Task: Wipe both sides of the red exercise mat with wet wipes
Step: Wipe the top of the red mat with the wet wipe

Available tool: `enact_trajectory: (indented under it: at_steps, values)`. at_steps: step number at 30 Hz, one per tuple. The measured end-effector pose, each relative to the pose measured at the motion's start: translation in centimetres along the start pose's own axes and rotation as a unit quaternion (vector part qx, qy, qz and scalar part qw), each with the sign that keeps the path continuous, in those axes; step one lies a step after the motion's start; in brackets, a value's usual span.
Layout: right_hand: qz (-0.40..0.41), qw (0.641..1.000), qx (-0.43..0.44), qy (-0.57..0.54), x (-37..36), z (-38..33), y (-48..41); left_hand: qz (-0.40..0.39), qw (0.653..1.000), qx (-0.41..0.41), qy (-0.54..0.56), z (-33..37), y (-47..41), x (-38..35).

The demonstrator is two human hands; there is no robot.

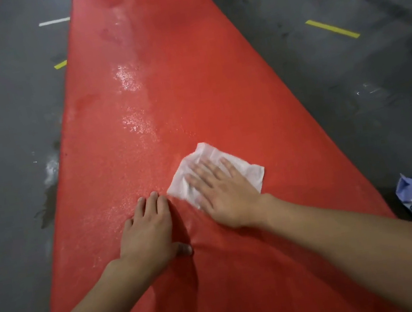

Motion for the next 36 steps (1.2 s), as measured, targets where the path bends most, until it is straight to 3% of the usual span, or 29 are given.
enact_trajectory:
  at_steps: [2,4,8,13,18,21,23,28,33,36]
  values:
    - [-0.021,0.997,0.071,-0.004,-0.1,-0.5,1.6,0.0,1.0,-0.005,-0.002,0.1,0.0,0.1]
    - [-0.021,0.996,0.086,0.005,0.4,0.8,0.2,-0.003,1.0,-0.003,0.005,-0.1,-0.1,-0.1]
    - [0.007,1.0,-0.028,0.0,0.6,0.8,-2.0,-0.01,0.999,0.003,0.049,-0.5,-0.2,-0.3]
    - [-0.022,0.992,0.123,-0.006,-0.2,-1.2,1.0,-0.065,0.992,-0.021,0.111,-2.4,-1.2,0.3]
    - [0.005,1.0,-0.006,-0.004,0.2,-0.8,-2.5,0.001,1.0,0.03,0.002,-3.2,0.0,0.1]
    - [-0.012,0.997,0.081,-0.013,-0.6,-3.6,0.3,0.003,0.995,0.1,-0.02,-4.1,0.5,0.7]
    - [-0.023,0.992,0.121,-0.013,-0.3,-2.8,-0.2,0.004,0.995,0.103,-0.007,-4.5,0.5,0.7]
    - [-0.01,1.0,0.003,-0.01,-0.1,-2.3,-3.6,0.021,0.996,0.092,-0.008,-4.7,0.8,0.2]
    - [-0.028,0.988,0.149,-0.014,-0.5,-3.8,-1.0,0.029,0.996,0.087,0.001,-5.2,1.1,0.6]
    - [-0.026,0.997,0.069,0.002,-0.1,-2.5,-4.2,-0.016,0.997,0.077,0.027,-6.1,1.0,0.1]
Point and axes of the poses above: each hand's wrist, its own y-axis away from the middle knuckle, its own x-axis out of the back of the hand, z = x × y, the point moved 5 cm from there along -y, towards the middle knuckle, and after that the axes turned 9 degrees about z, right-handed, at the moved point
